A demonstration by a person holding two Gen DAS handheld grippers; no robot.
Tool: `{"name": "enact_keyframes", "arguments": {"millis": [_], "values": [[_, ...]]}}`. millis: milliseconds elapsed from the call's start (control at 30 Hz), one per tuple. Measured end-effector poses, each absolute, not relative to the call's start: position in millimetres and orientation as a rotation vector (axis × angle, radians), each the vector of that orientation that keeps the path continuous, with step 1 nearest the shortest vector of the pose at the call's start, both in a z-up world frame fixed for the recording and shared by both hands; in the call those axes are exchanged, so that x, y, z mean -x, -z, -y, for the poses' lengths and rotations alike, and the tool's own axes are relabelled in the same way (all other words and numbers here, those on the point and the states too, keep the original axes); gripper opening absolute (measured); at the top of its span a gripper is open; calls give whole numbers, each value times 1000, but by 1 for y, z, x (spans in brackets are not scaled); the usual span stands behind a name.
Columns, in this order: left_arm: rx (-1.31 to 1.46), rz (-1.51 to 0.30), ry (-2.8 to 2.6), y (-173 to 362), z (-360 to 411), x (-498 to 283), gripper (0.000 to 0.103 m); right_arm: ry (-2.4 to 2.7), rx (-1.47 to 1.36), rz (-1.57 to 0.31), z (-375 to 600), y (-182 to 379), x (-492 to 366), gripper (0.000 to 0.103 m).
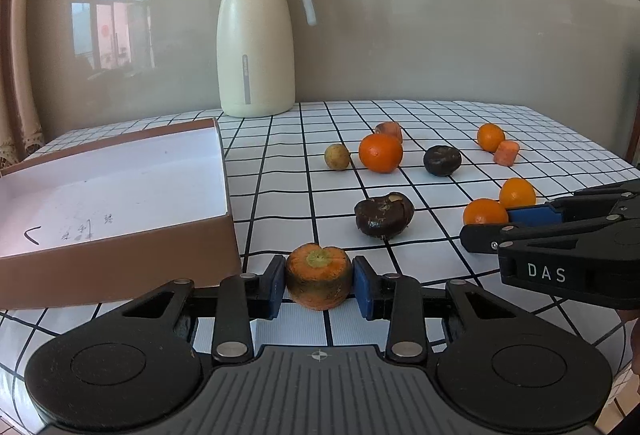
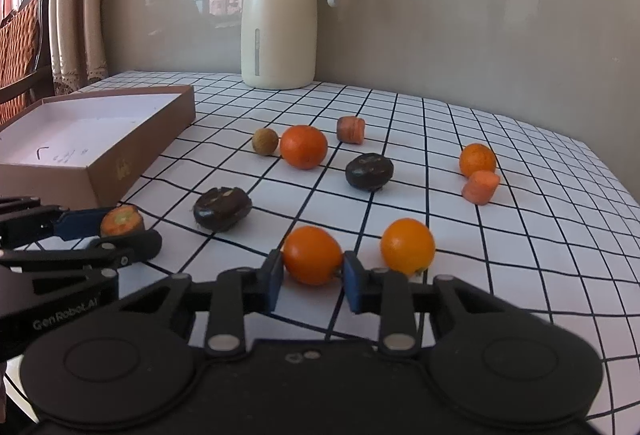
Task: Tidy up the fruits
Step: 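Carry both held fruits over the white box and open both tools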
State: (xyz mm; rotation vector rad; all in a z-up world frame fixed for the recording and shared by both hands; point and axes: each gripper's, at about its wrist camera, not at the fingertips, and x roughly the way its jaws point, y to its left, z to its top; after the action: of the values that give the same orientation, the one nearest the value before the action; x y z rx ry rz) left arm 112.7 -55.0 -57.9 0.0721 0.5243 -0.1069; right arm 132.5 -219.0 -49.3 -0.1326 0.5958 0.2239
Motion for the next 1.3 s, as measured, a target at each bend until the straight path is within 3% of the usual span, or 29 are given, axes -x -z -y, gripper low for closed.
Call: {"name": "enact_keyframes", "arguments": {"millis": [600, 1300], "values": [[-94, -389, 67, 11, 22, -76, 36, -255, 61, -470, 206, 10, -111, 23], [1, -336, -306, -14, -142, -71, 36, -496, 99, -359, 87, -24, -142, 23]]}}
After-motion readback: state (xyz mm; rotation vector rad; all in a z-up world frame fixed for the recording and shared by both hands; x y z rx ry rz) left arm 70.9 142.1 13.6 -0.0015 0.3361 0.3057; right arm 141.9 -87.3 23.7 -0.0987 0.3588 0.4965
